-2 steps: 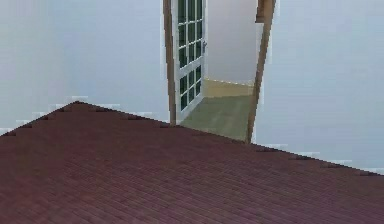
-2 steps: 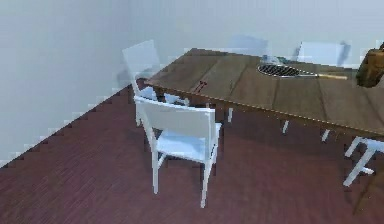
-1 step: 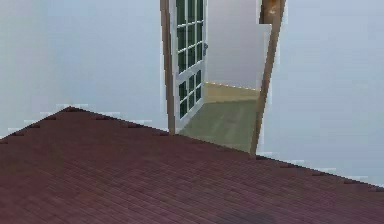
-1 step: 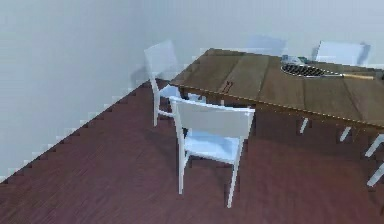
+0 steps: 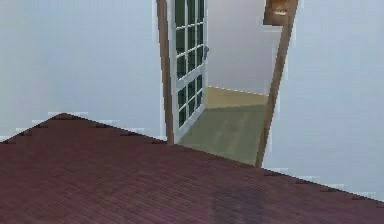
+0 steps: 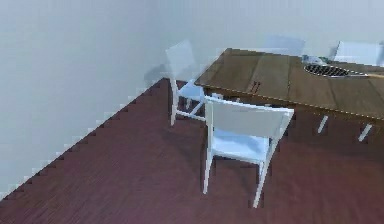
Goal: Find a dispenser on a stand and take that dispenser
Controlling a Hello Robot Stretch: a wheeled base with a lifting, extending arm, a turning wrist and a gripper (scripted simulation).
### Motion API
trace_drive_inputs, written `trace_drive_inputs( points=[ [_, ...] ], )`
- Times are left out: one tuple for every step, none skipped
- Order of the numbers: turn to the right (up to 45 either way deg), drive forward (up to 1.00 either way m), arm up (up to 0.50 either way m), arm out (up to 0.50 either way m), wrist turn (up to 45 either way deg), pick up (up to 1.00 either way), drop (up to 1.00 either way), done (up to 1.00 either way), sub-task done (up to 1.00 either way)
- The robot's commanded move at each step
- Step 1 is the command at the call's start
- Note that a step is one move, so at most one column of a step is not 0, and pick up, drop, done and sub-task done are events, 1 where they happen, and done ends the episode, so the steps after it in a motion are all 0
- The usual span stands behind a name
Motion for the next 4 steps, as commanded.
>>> trace_drive_inputs(
  points=[
    [9.0,0.00,0.00,0.00,0.0,0.00,0.00,0.00,0.00],
    [0.0,1.00,0.00,0.00,0.0,0.00,0.00,0.00,0.00],
    [0.0,0.85,0.00,0.00,0.0,0.00,0.00,0.00,0.00],
    [45.0,0.00,0.00,0.00,0.0,0.00,0.00,0.00,0.00]
  ],
)
